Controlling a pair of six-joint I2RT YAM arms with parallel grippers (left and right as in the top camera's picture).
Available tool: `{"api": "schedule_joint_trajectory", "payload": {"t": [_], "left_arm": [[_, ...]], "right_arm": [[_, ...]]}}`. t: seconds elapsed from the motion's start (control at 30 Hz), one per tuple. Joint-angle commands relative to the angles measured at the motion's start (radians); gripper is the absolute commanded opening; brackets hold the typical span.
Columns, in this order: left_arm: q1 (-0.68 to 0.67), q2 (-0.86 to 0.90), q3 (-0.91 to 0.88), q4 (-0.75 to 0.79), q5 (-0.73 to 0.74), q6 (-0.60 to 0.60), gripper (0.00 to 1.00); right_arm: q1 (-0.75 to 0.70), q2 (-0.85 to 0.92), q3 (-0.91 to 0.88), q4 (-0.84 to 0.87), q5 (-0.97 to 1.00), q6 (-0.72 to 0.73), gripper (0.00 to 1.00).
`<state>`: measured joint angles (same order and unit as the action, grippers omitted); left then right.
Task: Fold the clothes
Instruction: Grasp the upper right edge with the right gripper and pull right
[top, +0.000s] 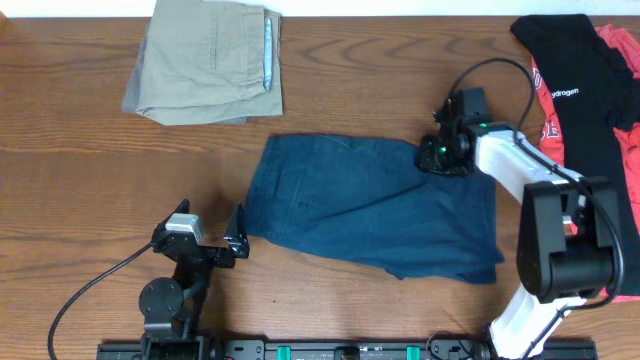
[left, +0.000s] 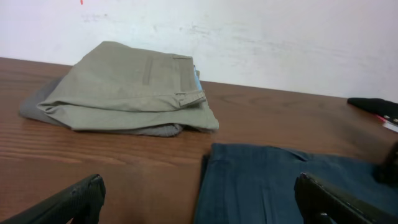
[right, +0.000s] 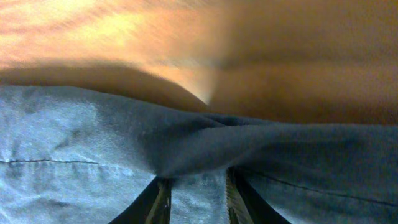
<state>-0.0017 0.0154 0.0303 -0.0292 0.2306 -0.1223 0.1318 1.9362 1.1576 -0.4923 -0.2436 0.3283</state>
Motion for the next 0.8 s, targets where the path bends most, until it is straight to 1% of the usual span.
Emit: {"api": "schedule_joint_trajectory", "payload": {"t": [0.0, 0.1, 0.2, 0.23, 0.27, 0.3, 0.37, 0.43, 0.47, 0.57, 0.67, 0.77], "left_arm": [[0.003, -0.003, -0.026, -0.018, 0.013, 0.017, 0.98], [0.003, -0.003, -0.026, -0.018, 0.013, 0.017, 0.98], [0.003, -0.003, -0.026, -0.018, 0.013, 0.017, 0.98], [0.003, -0.003, -0.026, -0.018, 0.013, 0.017, 0.98], [0.003, -0.003, -0.026, -0.018, 0.013, 0.017, 0.98], [0.003, -0.003, -0.026, -0.018, 0.013, 0.017, 0.98], [0.003, -0.003, -0.026, -0.018, 0.013, 0.017, 0.98], [0.003, -0.003, -0.026, -0.018, 0.013, 0.017, 0.98], [0.003, -0.003, -0.026, -0.018, 0.013, 0.017, 0.98], [0.003, -0.003, -0.026, -0.018, 0.013, 0.017, 0.98], [0.003, -0.003, -0.026, -0.018, 0.013, 0.017, 0.98], [0.003, -0.003, -0.026, -0.018, 0.013, 0.017, 0.98]], "right_arm": [[0.041, 0.073, 0.046, -0.001, 0.000, -0.013, 0.29], [0.063, 0.092, 0.114, -0.012, -0.001, -0.012, 0.31], [0.086, 0.106, 0.182, -0.047, 0.010, -0.025, 0.35], [0.091, 0.107, 0.205, -0.069, 0.031, -0.031, 0.39], [0.093, 0.106, 0.231, -0.102, 0.063, -0.031, 0.50], [0.094, 0.102, 0.266, -0.150, 0.105, -0.030, 0.56], [0.089, 0.100, 0.346, -0.260, 0.183, -0.027, 0.59], [0.073, 0.100, 0.434, -0.390, 0.259, 0.003, 0.58], [0.062, 0.100, 0.478, -0.460, 0.290, 0.026, 0.56], [0.019, 0.099, 0.567, -0.623, 0.326, 0.061, 0.56], [-0.026, 0.099, 0.578, -0.713, 0.317, 0.064, 0.56], [-0.061, 0.100, 0.517, -0.750, 0.318, 0.083, 0.53]]}}
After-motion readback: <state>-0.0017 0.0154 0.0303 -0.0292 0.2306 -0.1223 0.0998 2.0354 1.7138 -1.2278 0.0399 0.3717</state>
